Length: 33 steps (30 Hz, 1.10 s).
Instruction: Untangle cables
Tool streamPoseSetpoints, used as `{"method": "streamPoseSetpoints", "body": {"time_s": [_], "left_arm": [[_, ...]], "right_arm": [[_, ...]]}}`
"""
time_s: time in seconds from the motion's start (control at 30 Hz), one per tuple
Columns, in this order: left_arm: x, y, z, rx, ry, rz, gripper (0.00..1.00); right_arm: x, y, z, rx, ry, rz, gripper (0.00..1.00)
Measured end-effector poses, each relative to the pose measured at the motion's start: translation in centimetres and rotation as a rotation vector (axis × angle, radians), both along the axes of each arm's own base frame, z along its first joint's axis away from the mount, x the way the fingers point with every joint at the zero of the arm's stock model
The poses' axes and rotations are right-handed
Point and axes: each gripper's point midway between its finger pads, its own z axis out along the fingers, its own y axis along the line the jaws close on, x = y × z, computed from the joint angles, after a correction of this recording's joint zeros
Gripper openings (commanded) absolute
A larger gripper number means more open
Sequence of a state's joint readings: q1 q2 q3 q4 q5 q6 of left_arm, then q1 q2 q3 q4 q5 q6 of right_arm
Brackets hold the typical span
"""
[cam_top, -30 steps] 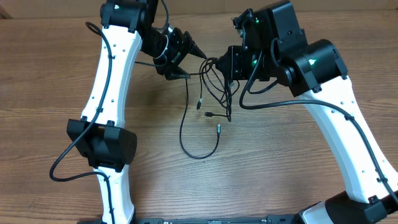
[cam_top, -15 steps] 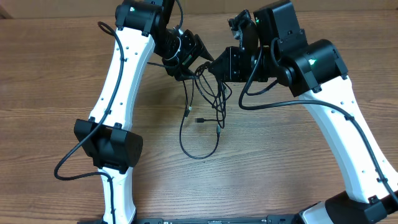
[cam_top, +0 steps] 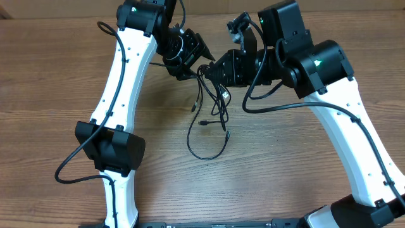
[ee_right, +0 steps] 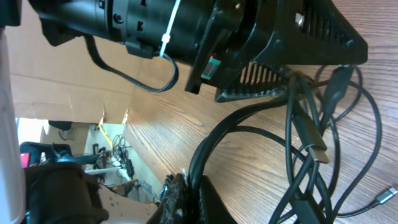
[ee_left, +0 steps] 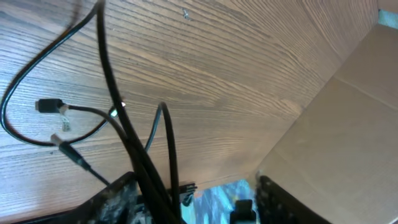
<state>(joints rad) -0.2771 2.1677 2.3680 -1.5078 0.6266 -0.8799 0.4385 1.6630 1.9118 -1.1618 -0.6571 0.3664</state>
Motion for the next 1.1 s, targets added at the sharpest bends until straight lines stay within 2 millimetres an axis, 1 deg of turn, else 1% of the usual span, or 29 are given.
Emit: {"method": "streamPoseSetpoints", "body": {"time_s": [0.07, 0.23, 0.33, 0.47, 0.57, 0.7, 0.8, 0.87, 0.93, 1.1], "left_arm": [[0.1, 0.0, 0.0, 0.002, 0.001, 0.005, 0.50], [0.0, -0.1, 0.1, -0.008, 0.003, 0.005, 0.53], [-0.2, -0.5, 0.4, -0.035, 0.014, -0.003, 0.53], [-0.8, -0.8, 0.6, -0.061, 0.043, -0.010, 0.50], [-1.2, -0.8, 0.7, -0.066, 0.066, -0.010, 0.42], [-1.3, -0.8, 0.7, -0.069, 0.069, -0.011, 0.34], [-1.1, -0.9, 0.7, -0.070, 0.061, -0.011, 0.23], [-1.0, -0.9, 0.7, -0.070, 0.056, -0.006, 0.12], [-0.8, -0.9, 0.8, -0.071, 0.048, -0.004, 0.05], [-0.3, -1.0, 0.9, -0.078, 0.025, -0.002, 0.04]], "right_arm": [[-0.2, 0.1, 0.1, 0.009, 0.004, 0.008, 0.04], [-0.4, 0.3, 0.3, 0.024, 0.011, 0.023, 0.04], [-0.4, 0.3, 0.3, 0.023, 0.011, 0.023, 0.04], [-0.4, 0.3, 0.3, 0.023, 0.010, 0.022, 0.04], [-0.4, 0.3, 0.3, 0.023, 0.011, 0.022, 0.04], [-0.4, 0.3, 0.3, 0.023, 0.011, 0.022, 0.04], [-0.4, 0.3, 0.3, 0.023, 0.011, 0.022, 0.04], [-0.5, 0.3, 0.2, 0.021, 0.014, 0.023, 0.04], [-0.5, 0.3, 0.2, 0.021, 0.018, 0.023, 0.04], [-0.6, 0.3, 0.2, 0.026, 0.022, 0.028, 0.04]]}}
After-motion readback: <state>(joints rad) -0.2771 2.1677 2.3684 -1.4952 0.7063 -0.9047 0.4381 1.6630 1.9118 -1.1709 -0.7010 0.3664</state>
